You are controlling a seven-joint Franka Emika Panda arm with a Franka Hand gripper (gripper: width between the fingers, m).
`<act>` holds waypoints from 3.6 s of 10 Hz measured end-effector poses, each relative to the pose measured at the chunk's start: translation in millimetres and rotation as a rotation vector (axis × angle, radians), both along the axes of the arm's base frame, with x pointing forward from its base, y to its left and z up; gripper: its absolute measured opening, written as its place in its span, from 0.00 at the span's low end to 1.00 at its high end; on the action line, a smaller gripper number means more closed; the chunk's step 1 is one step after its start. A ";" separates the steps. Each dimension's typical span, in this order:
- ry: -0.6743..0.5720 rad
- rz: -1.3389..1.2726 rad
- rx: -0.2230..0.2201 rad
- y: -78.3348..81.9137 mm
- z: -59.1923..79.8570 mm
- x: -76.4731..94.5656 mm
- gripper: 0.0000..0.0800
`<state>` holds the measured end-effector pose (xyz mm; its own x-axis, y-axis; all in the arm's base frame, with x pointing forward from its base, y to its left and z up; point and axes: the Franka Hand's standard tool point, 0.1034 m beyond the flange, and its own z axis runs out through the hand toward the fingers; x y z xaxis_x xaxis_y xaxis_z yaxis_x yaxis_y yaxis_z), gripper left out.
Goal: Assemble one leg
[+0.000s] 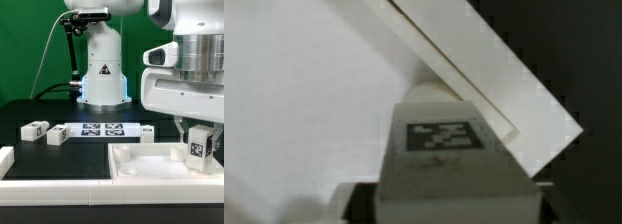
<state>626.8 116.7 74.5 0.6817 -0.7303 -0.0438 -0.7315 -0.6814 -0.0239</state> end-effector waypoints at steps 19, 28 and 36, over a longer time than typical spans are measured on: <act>-0.047 1.227 -0.023 5.2 -1.2 -1.4 0.36; -0.046 0.406 0.021 -0.8 -3.2 1.3 0.36; 0.004 -0.187 0.034 -4.4 -3.6 0.6 0.64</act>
Offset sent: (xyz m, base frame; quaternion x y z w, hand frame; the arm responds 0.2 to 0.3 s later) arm -0.0037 0.0006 0.0047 -0.0238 0.0259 -0.1646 0.9857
